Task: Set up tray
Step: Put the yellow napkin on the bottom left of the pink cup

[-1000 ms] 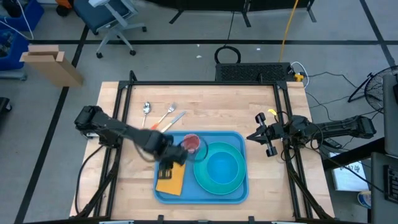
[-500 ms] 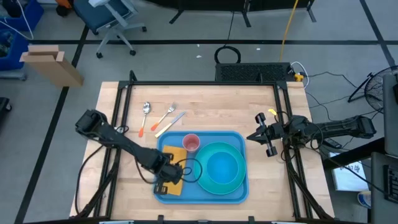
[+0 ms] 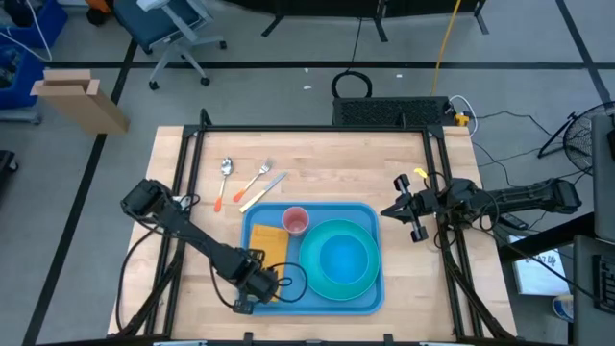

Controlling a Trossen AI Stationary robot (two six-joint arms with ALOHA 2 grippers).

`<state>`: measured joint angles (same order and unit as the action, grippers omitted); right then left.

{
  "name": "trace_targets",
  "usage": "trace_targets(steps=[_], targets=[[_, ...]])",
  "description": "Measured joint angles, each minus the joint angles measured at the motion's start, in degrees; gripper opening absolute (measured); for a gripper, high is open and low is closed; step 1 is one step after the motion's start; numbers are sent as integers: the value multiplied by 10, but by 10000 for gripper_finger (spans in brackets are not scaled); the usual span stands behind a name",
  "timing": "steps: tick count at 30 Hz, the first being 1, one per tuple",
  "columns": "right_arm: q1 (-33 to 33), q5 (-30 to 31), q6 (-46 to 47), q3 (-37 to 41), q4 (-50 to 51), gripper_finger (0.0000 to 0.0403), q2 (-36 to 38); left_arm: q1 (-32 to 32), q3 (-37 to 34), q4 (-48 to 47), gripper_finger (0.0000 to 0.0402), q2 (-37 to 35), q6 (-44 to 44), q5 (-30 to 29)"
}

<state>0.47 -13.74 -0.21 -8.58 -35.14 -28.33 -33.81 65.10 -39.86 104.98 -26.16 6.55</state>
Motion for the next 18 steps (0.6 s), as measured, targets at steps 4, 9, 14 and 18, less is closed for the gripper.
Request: trace_targets(steps=[4,9,14,18], targets=[[0,0,0,0,0,0,-4,3,3,13,1,34,1,22],[0,0,-1,0,-2,0,-7,11,4,50,1,50,4,52],[0,1,-3,0,-2,0,-7,19,2,70,1,44,9,59],[0,1,-4,0,-2,0,-7,22,2,58,2,33,20,64]])
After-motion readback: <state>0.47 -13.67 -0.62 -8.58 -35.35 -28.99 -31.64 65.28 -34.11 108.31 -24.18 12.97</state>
